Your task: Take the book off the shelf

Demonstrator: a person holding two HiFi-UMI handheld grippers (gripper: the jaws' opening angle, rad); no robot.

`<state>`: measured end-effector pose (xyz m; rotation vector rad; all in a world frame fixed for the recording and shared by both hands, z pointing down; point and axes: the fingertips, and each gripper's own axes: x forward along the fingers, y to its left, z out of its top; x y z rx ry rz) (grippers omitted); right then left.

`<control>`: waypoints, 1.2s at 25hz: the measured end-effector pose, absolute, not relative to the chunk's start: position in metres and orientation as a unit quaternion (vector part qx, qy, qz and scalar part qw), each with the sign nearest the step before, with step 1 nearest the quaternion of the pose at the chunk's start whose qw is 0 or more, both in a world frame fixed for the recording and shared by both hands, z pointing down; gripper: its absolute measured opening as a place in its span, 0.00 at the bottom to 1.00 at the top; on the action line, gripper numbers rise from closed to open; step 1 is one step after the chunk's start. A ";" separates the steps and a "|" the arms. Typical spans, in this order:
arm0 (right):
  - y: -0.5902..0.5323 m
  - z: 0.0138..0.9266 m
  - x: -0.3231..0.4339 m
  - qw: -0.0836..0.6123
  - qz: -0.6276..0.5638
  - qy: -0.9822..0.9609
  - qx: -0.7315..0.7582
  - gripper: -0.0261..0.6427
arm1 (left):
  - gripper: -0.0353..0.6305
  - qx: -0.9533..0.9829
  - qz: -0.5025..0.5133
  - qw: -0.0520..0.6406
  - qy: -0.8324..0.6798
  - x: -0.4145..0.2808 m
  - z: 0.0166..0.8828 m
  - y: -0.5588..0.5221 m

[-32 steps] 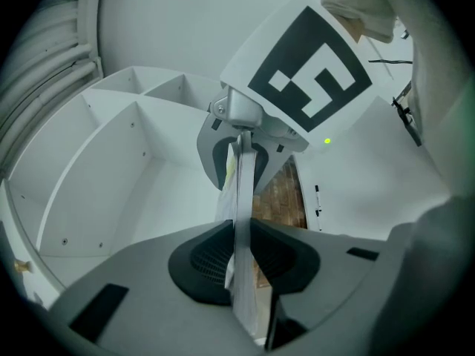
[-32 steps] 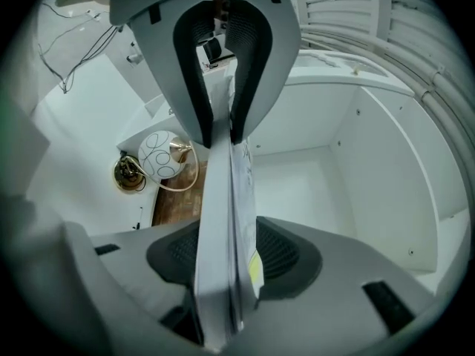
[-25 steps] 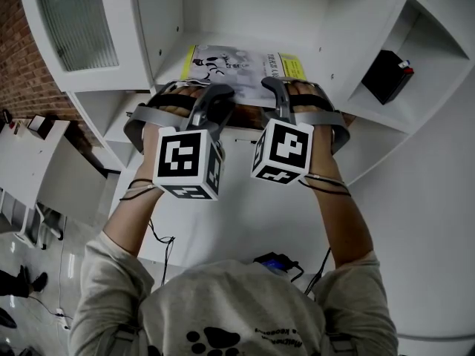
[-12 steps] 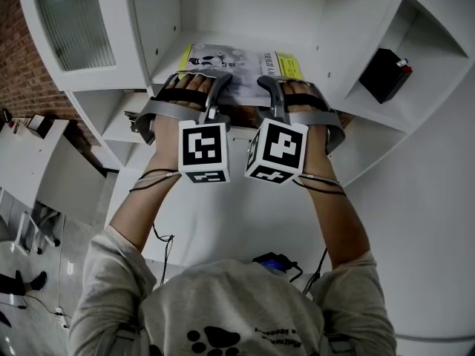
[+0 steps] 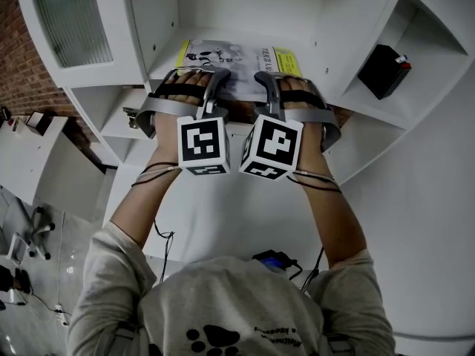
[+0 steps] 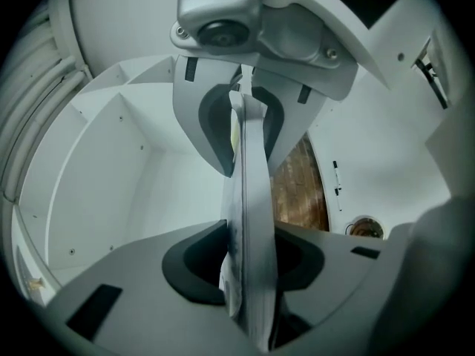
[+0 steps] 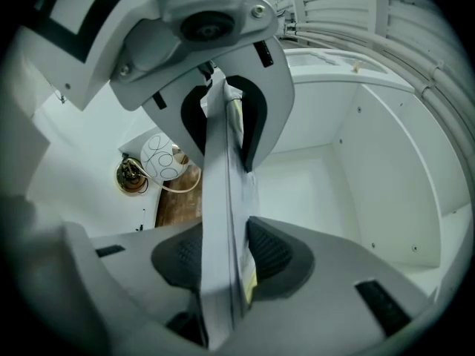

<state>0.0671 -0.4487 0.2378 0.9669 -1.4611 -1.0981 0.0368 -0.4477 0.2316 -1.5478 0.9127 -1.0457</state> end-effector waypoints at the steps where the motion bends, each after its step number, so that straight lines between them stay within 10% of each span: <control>1: -0.448 0.238 0.067 0.511 -0.455 -0.608 0.402 0.24 | 0.24 -0.642 -0.431 0.507 0.380 0.037 0.231 -0.447; 30: -0.337 0.230 0.074 0.497 -0.482 -0.585 0.422 0.16 | 0.17 -0.626 -0.412 0.539 0.386 0.044 0.225 -0.334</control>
